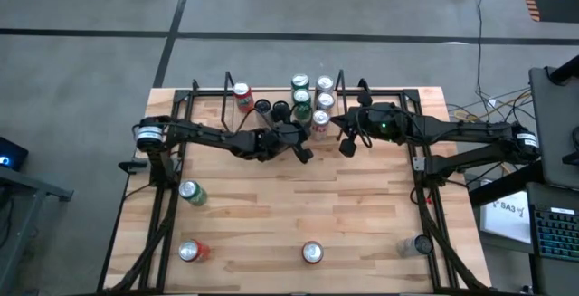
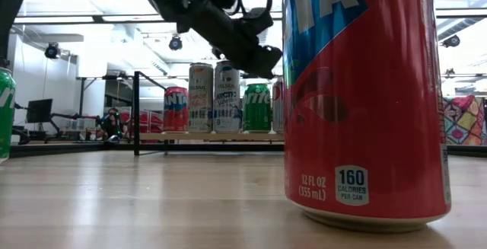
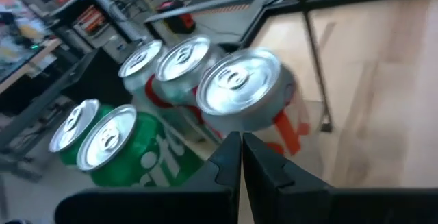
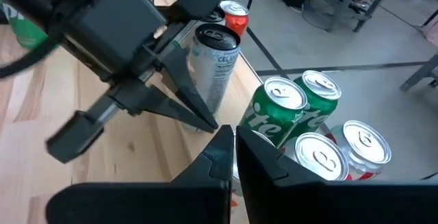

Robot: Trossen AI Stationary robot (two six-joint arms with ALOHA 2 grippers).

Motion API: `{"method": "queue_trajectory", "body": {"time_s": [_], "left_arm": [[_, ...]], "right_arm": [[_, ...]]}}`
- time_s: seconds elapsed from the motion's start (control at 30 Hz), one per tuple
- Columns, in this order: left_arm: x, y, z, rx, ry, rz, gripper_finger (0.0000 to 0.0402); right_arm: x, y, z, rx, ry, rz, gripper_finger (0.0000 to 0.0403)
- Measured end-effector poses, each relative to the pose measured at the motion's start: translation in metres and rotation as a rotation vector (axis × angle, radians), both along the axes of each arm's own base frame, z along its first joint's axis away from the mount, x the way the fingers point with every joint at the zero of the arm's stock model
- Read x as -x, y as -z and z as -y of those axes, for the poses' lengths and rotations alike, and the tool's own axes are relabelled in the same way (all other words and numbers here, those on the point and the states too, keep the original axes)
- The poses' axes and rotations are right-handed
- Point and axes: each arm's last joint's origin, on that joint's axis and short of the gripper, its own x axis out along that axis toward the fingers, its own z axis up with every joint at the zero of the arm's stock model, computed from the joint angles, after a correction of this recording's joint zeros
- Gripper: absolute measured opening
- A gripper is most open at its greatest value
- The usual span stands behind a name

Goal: Sort soda cans
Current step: Put the red silver soda can on the shelf and align it with the other red silver soda cans

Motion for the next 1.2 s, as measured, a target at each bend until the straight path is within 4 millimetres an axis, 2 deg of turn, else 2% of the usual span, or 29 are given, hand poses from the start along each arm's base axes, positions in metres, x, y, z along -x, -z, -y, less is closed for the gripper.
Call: {"method": "queue_trajectory", "body": {"time_s": [0.63, 0.87, 1.2], "left_arm": [[-0.007, 0.006, -0.004, -0.001, -0.036, 0.018, 0.0], [-0.017, 0.008, -0.005, -0.004, -0.031, 0.012, 0.0], [-0.018, 0.006, -0.004, 0.019, -0.04, -0.053, 0.0]], "right_arm": [[0.0, 0.0, 0.0, 0.007, 0.004, -0.005, 0.0009], [0.0, 0.001, 0.0, 0.005, 0.004, -0.011, 0.0009], [0.001, 0.002, 0.0, -0.001, 0.006, -0.025, 0.0009]]}}
